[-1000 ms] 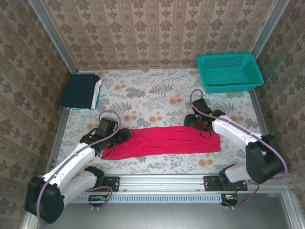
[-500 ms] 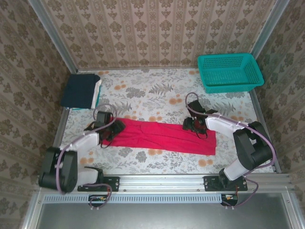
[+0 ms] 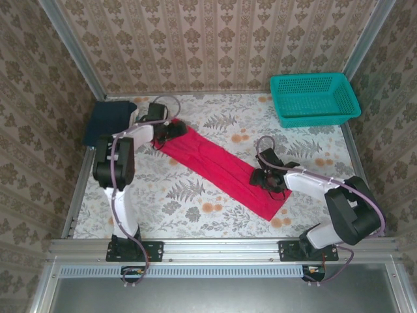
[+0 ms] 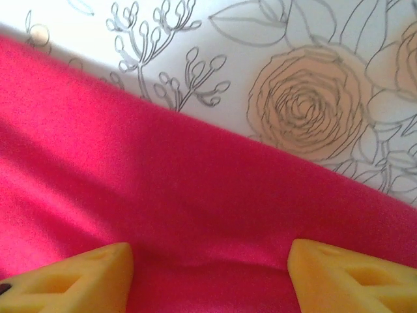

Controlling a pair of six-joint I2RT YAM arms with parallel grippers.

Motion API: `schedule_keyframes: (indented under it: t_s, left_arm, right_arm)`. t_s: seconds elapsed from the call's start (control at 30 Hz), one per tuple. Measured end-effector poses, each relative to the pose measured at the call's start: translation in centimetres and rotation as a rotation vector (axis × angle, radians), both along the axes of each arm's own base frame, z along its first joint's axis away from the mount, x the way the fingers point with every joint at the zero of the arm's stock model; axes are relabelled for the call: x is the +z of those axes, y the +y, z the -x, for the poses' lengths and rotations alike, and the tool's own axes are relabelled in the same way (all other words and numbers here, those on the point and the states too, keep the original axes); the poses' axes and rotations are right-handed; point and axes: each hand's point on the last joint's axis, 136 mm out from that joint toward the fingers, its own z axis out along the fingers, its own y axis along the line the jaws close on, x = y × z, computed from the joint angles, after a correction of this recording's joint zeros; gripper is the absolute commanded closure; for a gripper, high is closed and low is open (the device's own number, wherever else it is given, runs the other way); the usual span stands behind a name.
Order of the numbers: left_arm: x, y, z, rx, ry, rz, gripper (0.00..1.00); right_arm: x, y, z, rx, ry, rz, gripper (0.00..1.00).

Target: Fold and stack the t-shirts

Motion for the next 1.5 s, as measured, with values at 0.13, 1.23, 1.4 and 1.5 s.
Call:
schedule_keyframes:
  t_s: [0.13, 1.23, 1.4, 1.5]
  left_arm:
    - [0.2, -2.8, -4.3, -0.075, -0.025, 0.006, 0.08]
    - [21.1, -6.2, 3.5, -0.238, -0.331, 0.084, 0.0]
    - [17.4, -4.6, 12.0, -0.249, -0.303, 0.064, 0.0]
    - [13.0, -4.4, 17.0, -0.264, -0.218, 0.038, 0.0]
  right_arm:
    - [0.0, 1.3, 0.7, 0.021, -0.004, -0.027, 0.33]
    - [8.4, 5.7, -8.0, 0.191, -0.232, -0.016, 0.34]
    - [9.8, 9.2, -12.9, 0.252, -0.278, -0.041, 0.4]
    - [10.1, 11.8, -15.7, 0.29, -0.301, -0.073, 0.41]
